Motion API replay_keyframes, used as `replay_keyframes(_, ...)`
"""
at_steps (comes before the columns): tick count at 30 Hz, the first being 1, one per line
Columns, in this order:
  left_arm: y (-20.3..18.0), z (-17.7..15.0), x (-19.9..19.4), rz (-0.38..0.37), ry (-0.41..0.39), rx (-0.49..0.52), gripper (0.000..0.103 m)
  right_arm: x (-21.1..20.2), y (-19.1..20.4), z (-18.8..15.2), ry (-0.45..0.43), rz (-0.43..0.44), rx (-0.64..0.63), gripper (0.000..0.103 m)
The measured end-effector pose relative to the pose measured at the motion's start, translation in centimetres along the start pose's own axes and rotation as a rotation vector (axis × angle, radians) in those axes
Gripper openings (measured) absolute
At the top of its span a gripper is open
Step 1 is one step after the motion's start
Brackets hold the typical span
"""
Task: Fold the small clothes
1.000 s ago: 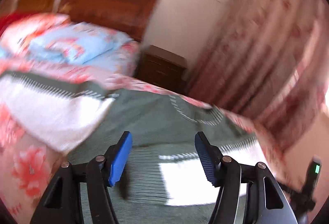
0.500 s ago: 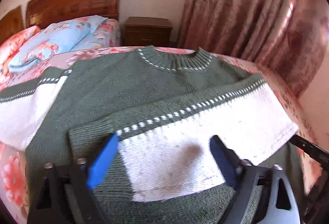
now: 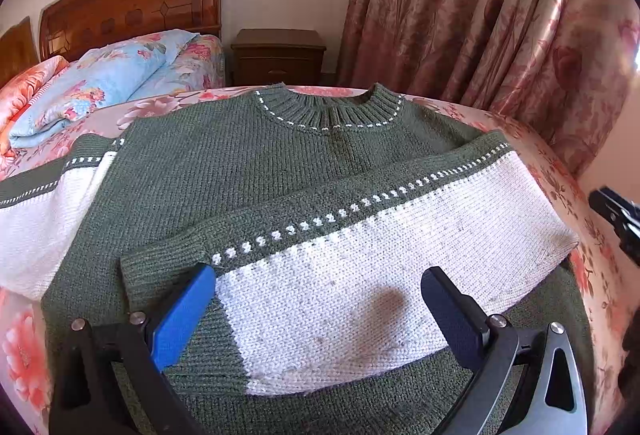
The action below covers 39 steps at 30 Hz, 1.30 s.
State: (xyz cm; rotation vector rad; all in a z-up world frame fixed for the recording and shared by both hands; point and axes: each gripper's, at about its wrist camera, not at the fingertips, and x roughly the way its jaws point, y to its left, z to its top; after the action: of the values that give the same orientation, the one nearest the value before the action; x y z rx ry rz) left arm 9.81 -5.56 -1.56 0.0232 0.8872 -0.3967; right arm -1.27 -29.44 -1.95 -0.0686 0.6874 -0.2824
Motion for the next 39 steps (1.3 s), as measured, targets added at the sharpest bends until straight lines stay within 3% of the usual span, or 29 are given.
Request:
replay_keyframes(6,0.1,0.0,-0.1,-0.013,-0.005,-0.009,0.103,2.1,2.2,1.9,0.028,0.074,-0.052,0.033)
replay_keyframes(8,0.1,0.0,-0.1,-0.012,-0.004,-0.008,0.103,3.4,2.4,2.7,0.071,0.142,-0.036,0.033)
replay_keyframes(12,0.2,0.1,-0.1,-0.018,-0.006,-0.013,0.103,7.9,1.0,5.7,0.229,0.420,0.147,0.033)
replay_keyframes(15,0.3,0.1,-0.1,-0.026,-0.010,-0.020,0.103,10.8,0.7,7.9,0.290,0.481,0.210,0.033)
replay_keyframes(19,0.2,0.1,-0.1,-0.020,-0.008,-0.015,0.103,13.3,3.5,9.3,0.361,0.582,0.191,0.033)
replay_keyframes(24,0.1,0.1,-0.1,-0.018,-0.007,-0.013,0.103,16.2,6.8,9.2,0.453,0.525,0.092,0.030)
replay_keyframes(28,0.2,0.0,0.0,-0.018,-0.007,-0.012,0.103,17.4,4.6,9.8,0.450,0.432,0.182,0.023)
replay_keyframes(31,0.2,0.1,0.0,-0.020,-0.007,-0.013,0.103,17.6,3.3,9.4,0.444,0.462,0.243,0.018)
replay_keyframes(34,0.3,0.1,0.0,-0.021,-0.008,-0.014,0.103,14.9,3.4,9.4,0.391,0.392,0.202,0.021)
replay_keyframes(36,0.3,0.1,0.0,-0.021,-0.008,-0.014,0.103,11.3,4.2,9.2,0.310,0.397,0.153,0.024)
replay_keyframes(39,0.4,0.1,0.0,-0.021,-0.008,-0.014,0.103,7.7,6.4,7.0,0.274,0.402,0.033,0.024)
